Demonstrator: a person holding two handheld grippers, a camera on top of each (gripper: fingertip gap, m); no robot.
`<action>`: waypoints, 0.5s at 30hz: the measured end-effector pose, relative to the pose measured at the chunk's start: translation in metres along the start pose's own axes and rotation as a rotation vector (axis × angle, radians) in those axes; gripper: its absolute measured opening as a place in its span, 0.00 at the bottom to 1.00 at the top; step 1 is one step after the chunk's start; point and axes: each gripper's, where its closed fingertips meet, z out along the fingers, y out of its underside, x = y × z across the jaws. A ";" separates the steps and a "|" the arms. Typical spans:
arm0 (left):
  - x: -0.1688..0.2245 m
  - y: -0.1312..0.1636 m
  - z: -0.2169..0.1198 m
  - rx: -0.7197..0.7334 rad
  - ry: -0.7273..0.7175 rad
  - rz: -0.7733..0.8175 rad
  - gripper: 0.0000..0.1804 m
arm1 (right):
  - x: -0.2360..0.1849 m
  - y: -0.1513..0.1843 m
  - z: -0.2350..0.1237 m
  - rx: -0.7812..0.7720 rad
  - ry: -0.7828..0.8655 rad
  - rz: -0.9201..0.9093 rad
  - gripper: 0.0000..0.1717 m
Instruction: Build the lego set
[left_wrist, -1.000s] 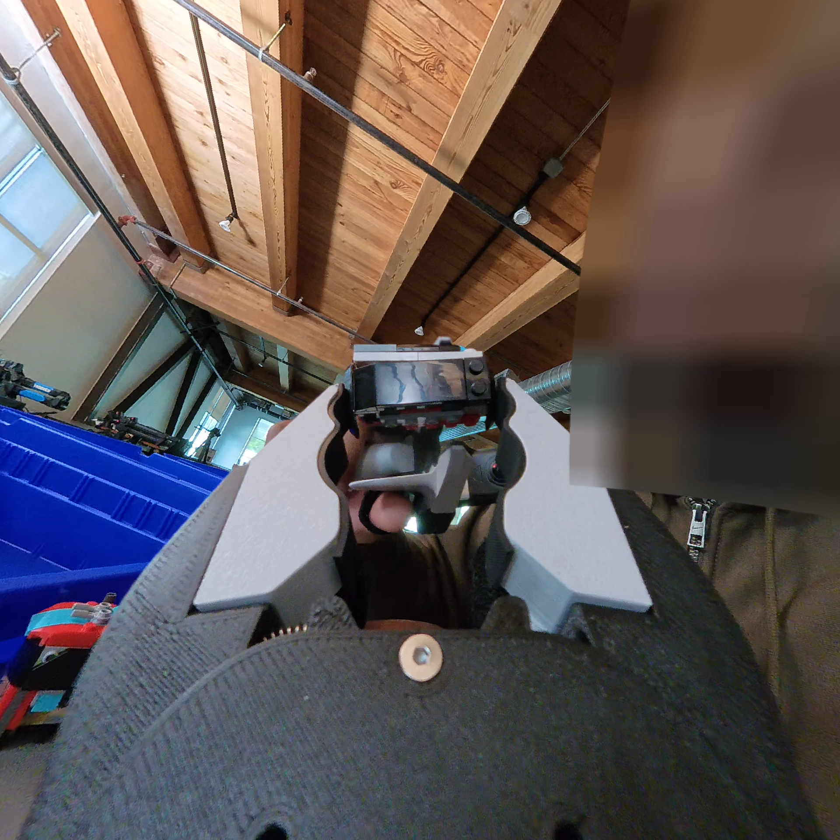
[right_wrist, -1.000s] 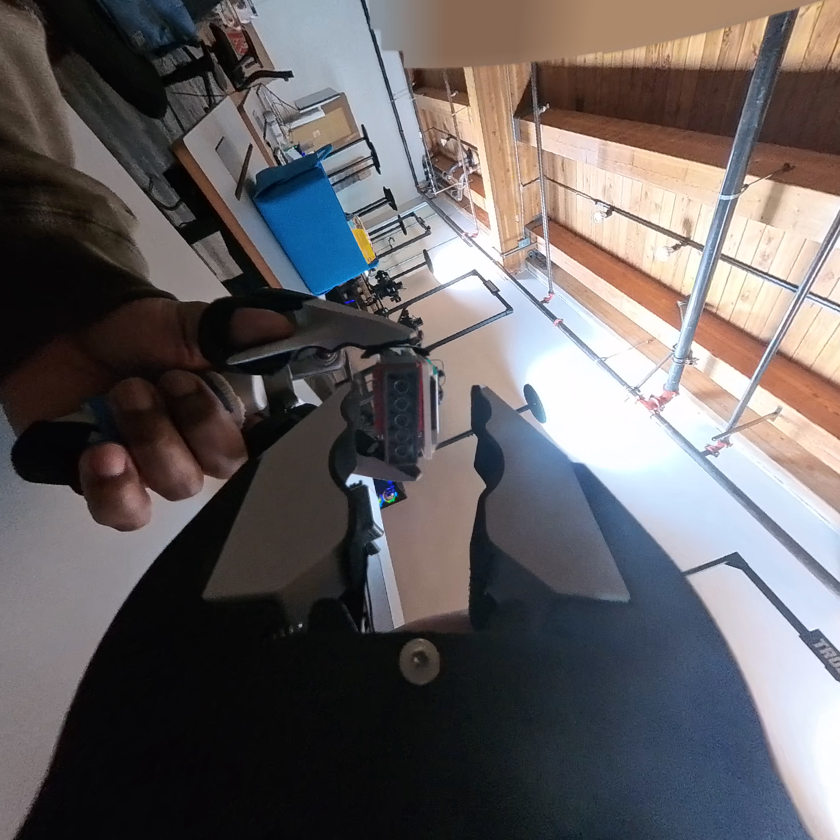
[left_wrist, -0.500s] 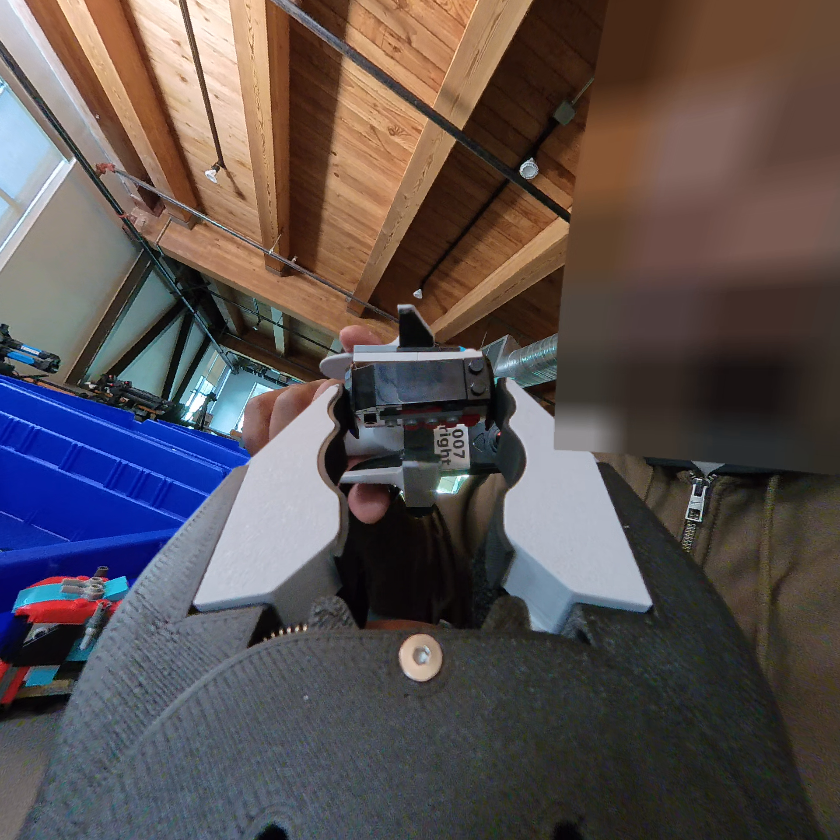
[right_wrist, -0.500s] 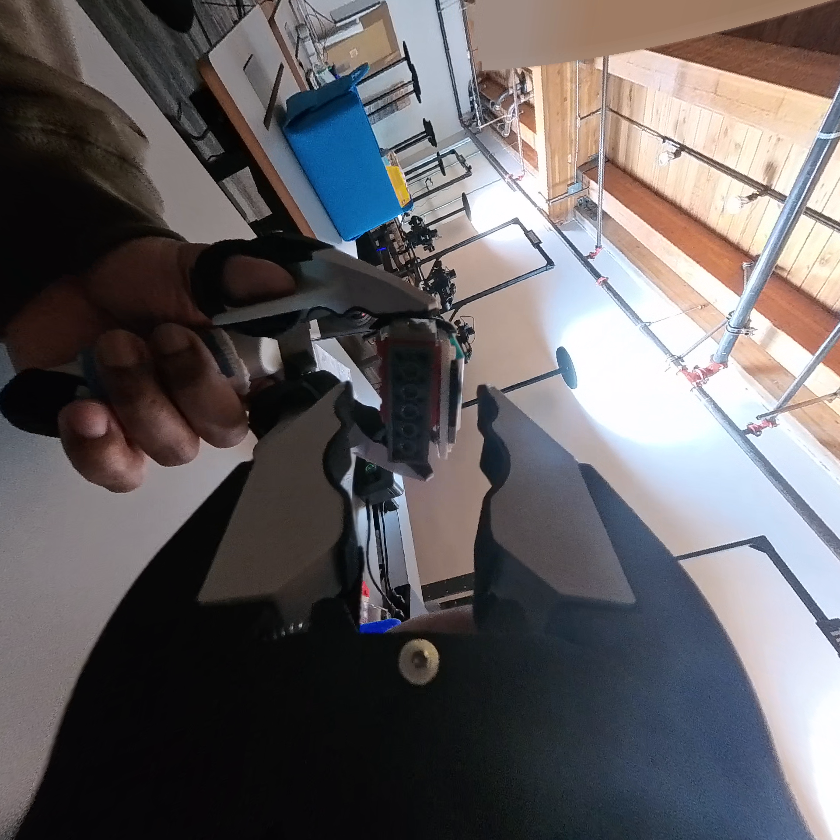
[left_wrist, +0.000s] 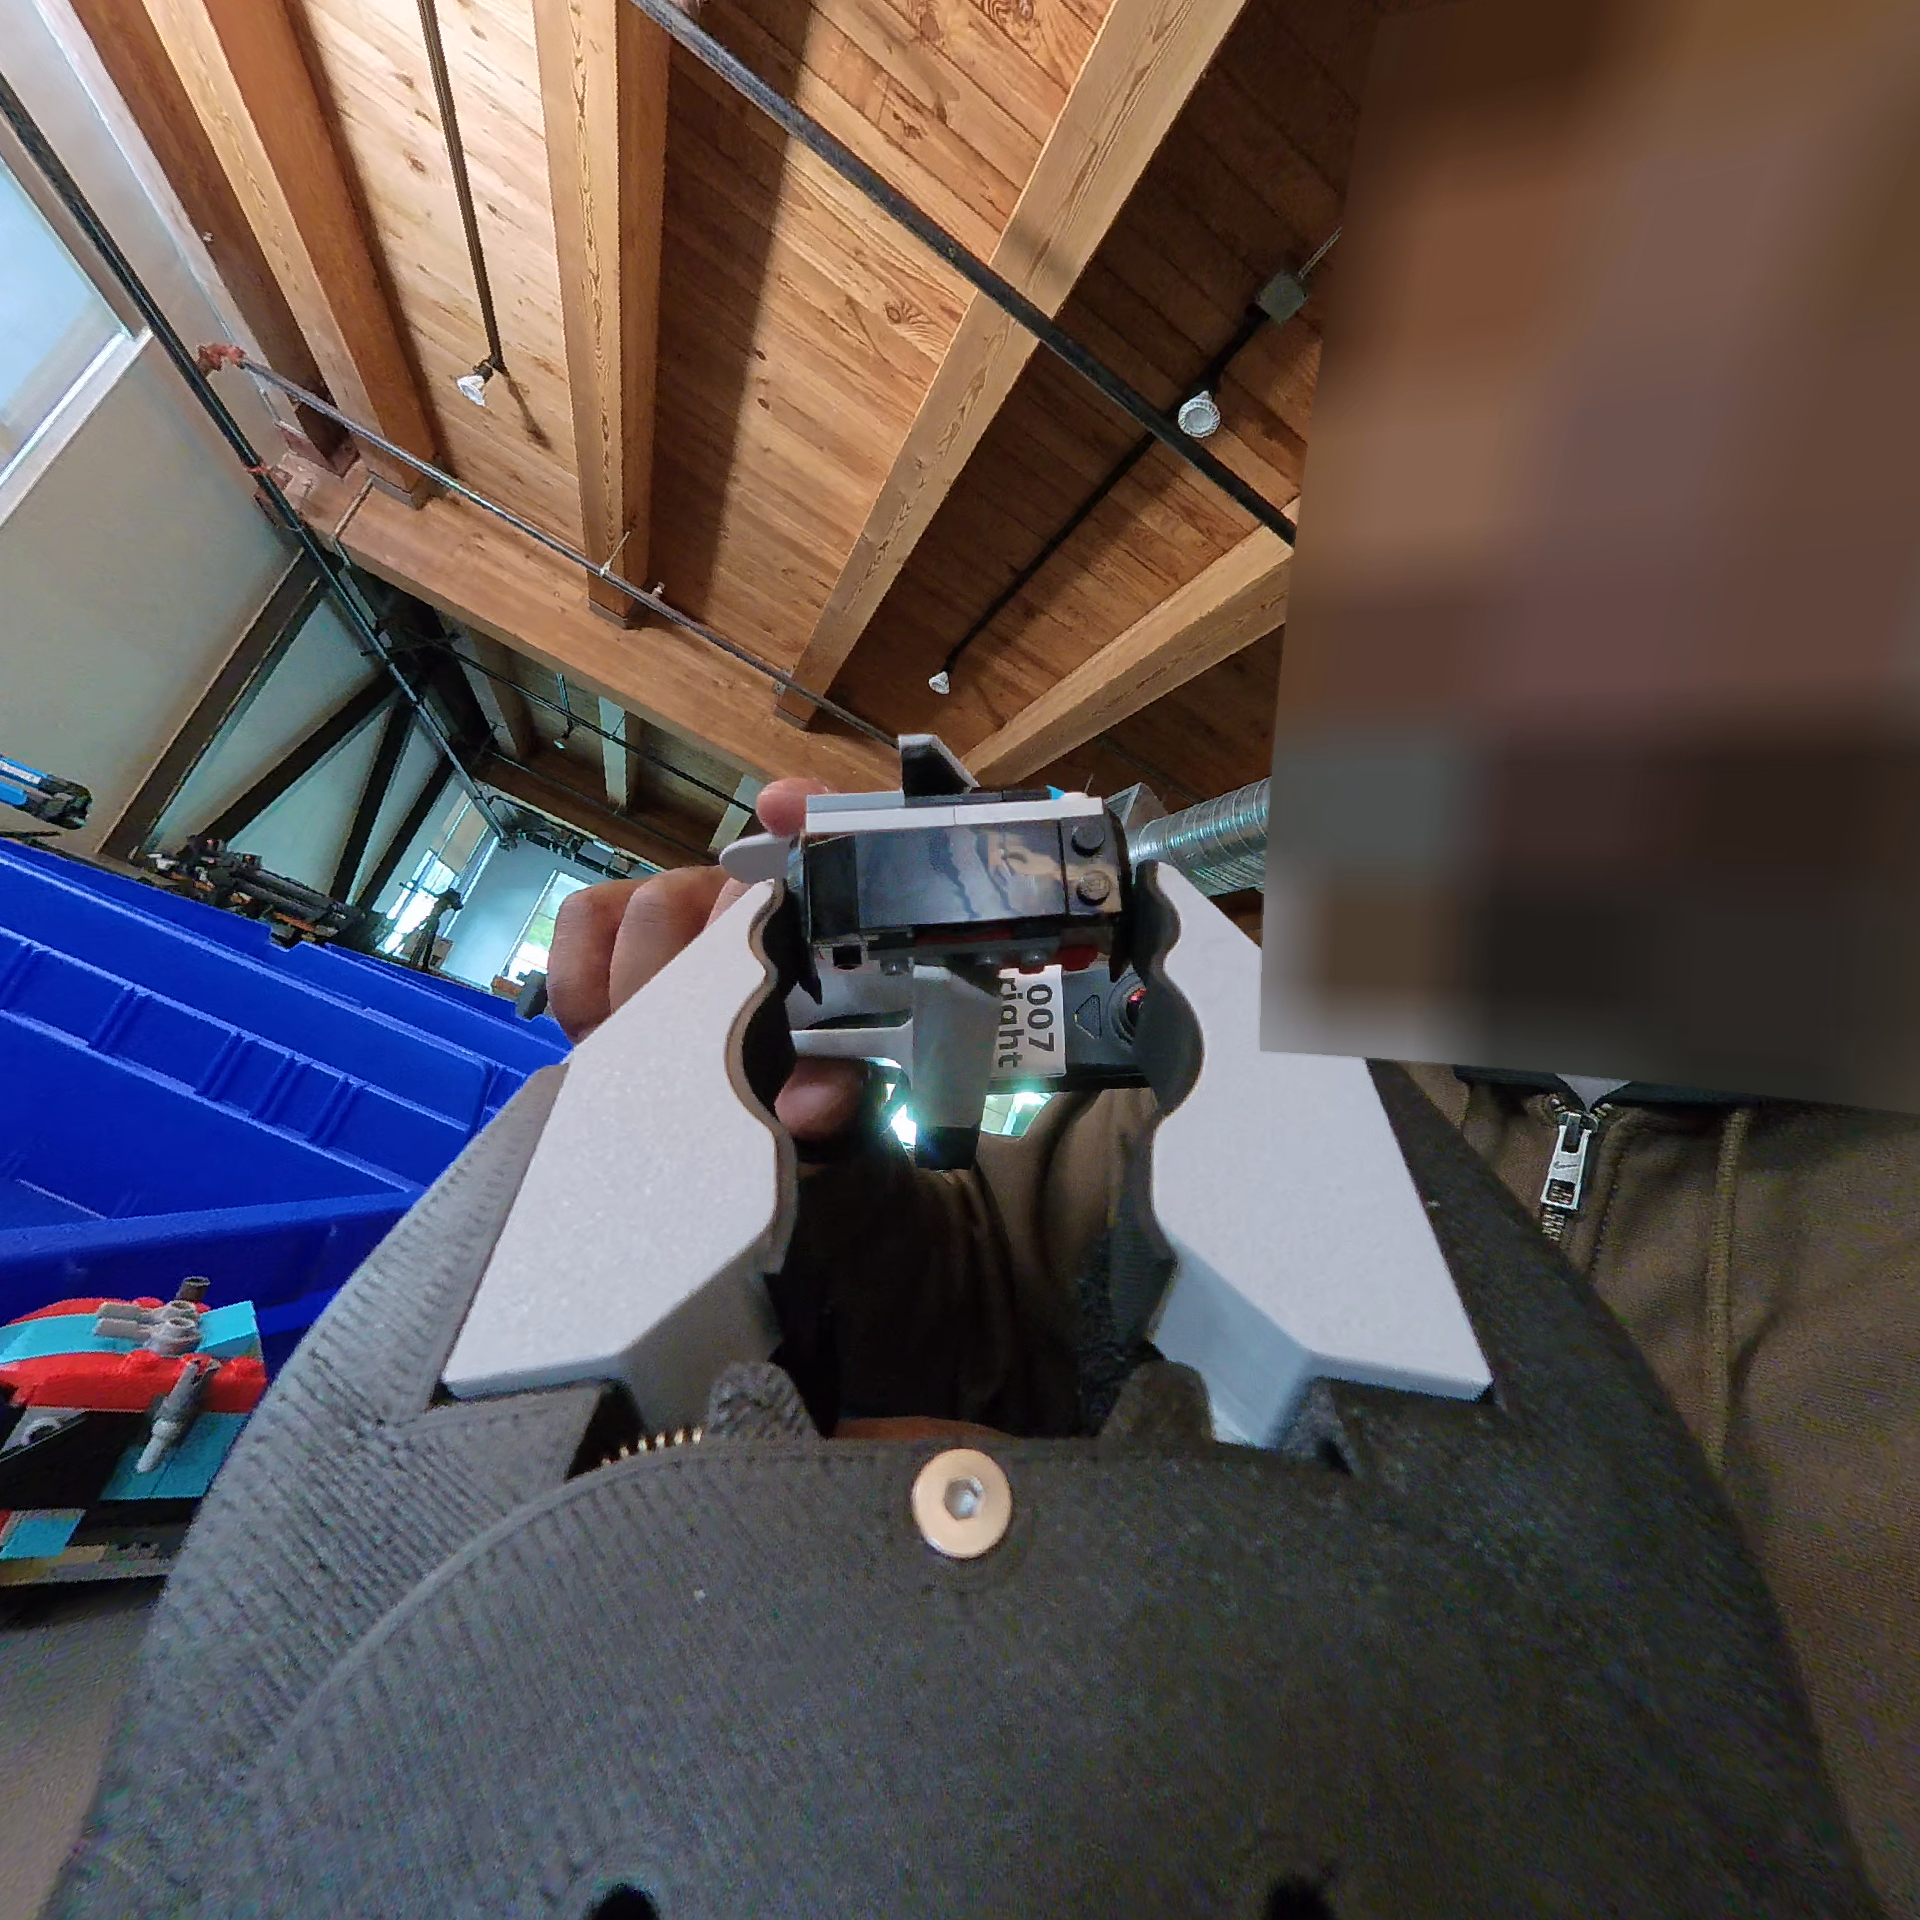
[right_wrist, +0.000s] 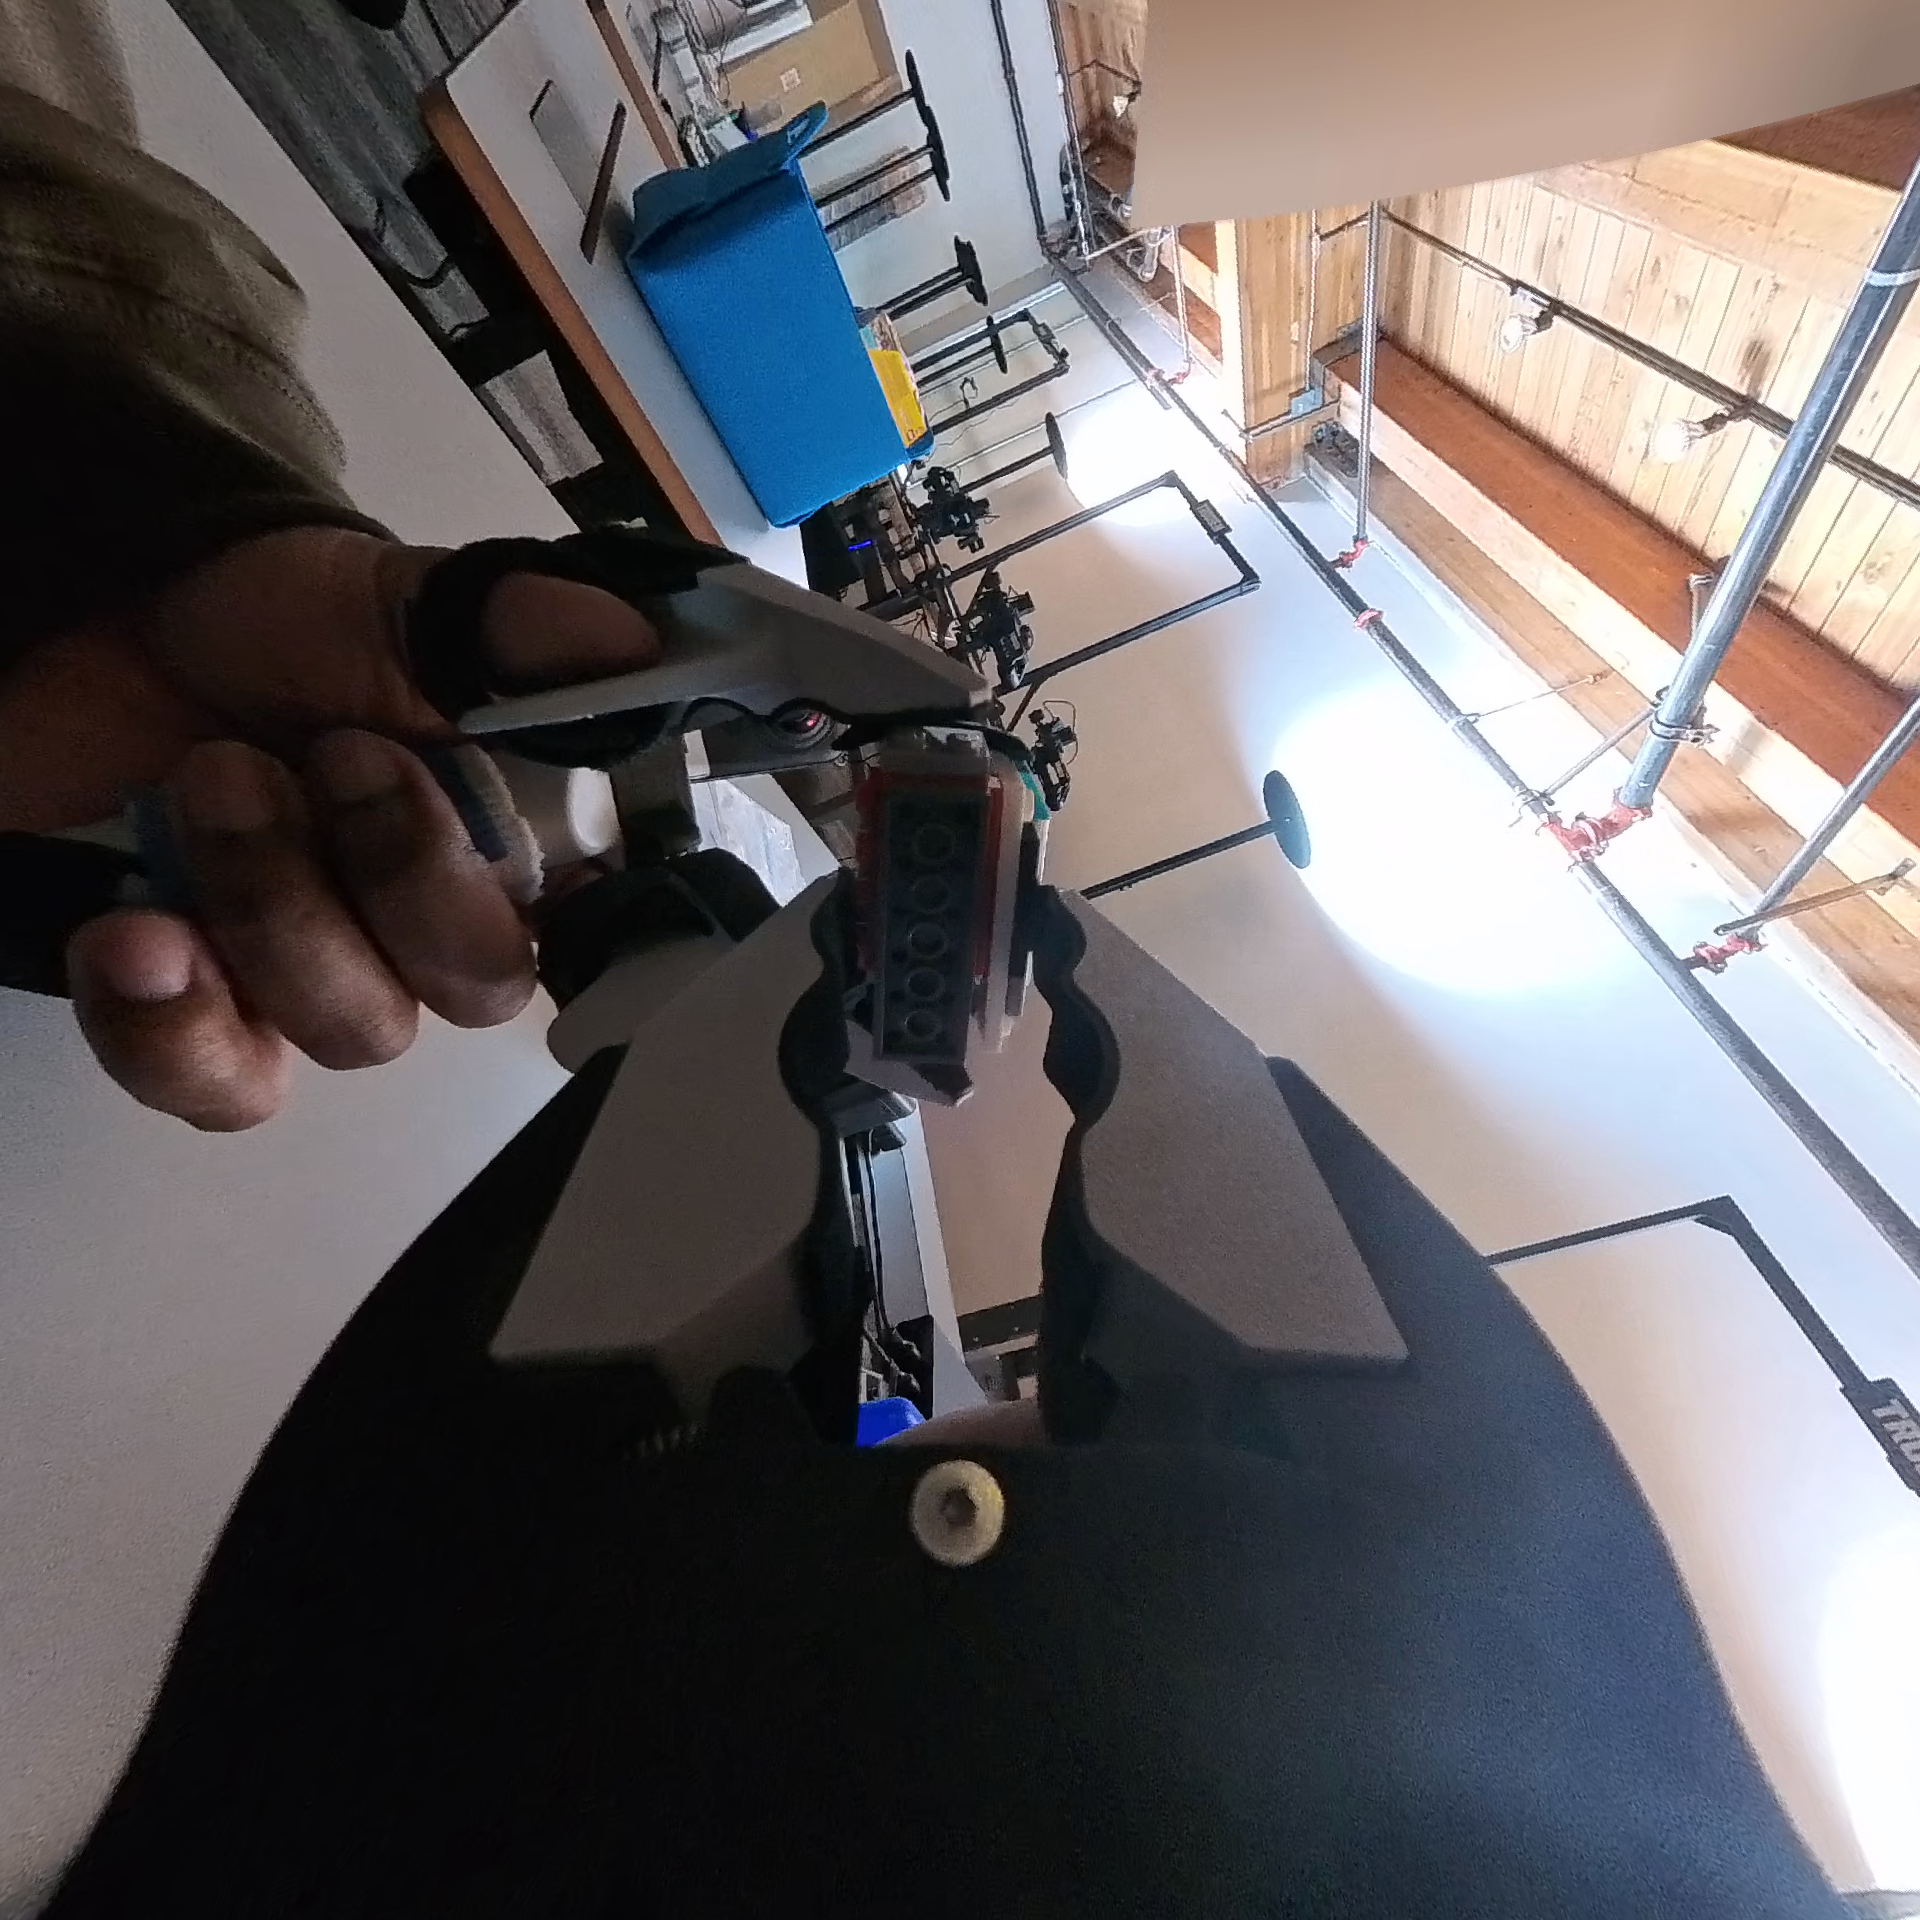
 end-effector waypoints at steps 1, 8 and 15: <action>0.000 0.000 0.000 0.000 -0.002 0.000 0.36 | 0.000 0.000 0.001 -0.004 -0.002 -0.002 0.20; -0.003 0.001 -0.001 -0.001 -0.009 -0.003 0.36 | -0.003 0.002 0.002 -0.019 -0.011 -0.019 0.19; -0.003 0.001 -0.001 -0.004 -0.009 -0.007 0.36 | -0.006 0.002 0.005 -0.023 -0.023 -0.024 0.19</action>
